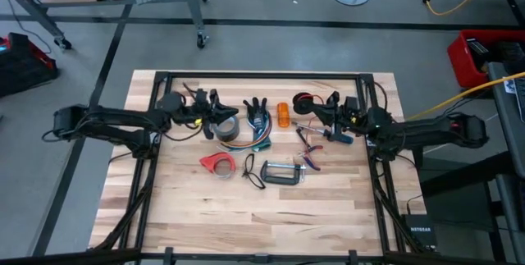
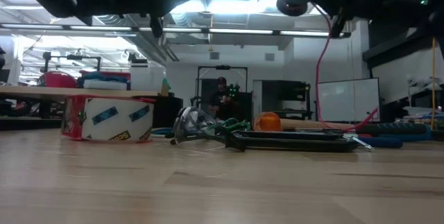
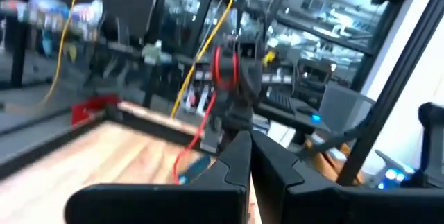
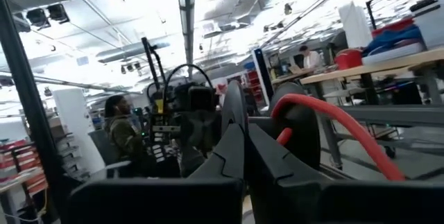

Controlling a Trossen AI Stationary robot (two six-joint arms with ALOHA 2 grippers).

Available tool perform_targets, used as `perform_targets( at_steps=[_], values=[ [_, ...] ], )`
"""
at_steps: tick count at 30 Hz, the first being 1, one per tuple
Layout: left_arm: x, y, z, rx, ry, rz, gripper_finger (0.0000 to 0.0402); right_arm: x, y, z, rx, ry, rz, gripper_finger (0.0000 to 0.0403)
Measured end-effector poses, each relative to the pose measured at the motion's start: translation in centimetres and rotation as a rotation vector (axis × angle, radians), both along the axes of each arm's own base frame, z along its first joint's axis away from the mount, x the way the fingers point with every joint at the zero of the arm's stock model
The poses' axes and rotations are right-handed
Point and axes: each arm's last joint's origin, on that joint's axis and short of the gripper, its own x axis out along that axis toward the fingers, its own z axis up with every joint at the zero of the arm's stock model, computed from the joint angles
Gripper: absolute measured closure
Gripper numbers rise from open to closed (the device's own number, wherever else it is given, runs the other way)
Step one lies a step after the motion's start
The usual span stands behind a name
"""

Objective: Coil cords
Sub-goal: Uncoil the wire from the spool

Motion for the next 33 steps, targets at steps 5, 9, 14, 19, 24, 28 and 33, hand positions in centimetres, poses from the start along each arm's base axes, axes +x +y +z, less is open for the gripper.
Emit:
perform_targets(
  at_steps=[5,9,14,19,24,28,33],
  values=[
    [1.3,0.1,0.1,0.045,-0.079,0.018,0.0398,1.6,-0.2,-0.2,-0.02,-0.022,0.039,0.0401],
    [2.6,-0.2,0.1,0.046,-0.077,-0.002,0.0398,3.3,-0.4,0.0,-0.039,-0.017,0.074,0.0401],
    [4.2,-0.9,0.0,0.065,-0.058,-0.045,0.0398,5.6,-0.6,0.2,-0.075,0.014,0.128,0.0401],
    [4.8,-0.8,0.0,0.063,-0.051,-0.039,0.0398,6.8,-0.7,0.5,-0.094,0.023,0.182,0.0401],
    [4.8,-0.9,-0.1,0.048,-0.045,-0.045,0.0398,7.2,-0.7,0.4,-0.093,0.042,0.194,0.0401],
    [4.9,-1.0,-0.1,-0.002,-0.042,-0.072,0.0398,7.2,-0.8,0.2,-0.087,0.062,0.194,0.0401],
    [4.9,-1.2,-0.3,0.003,-0.026,-0.069,0.0398,7.2,-0.8,0.2,-0.085,0.068,0.195,0.0401]
  ],
)
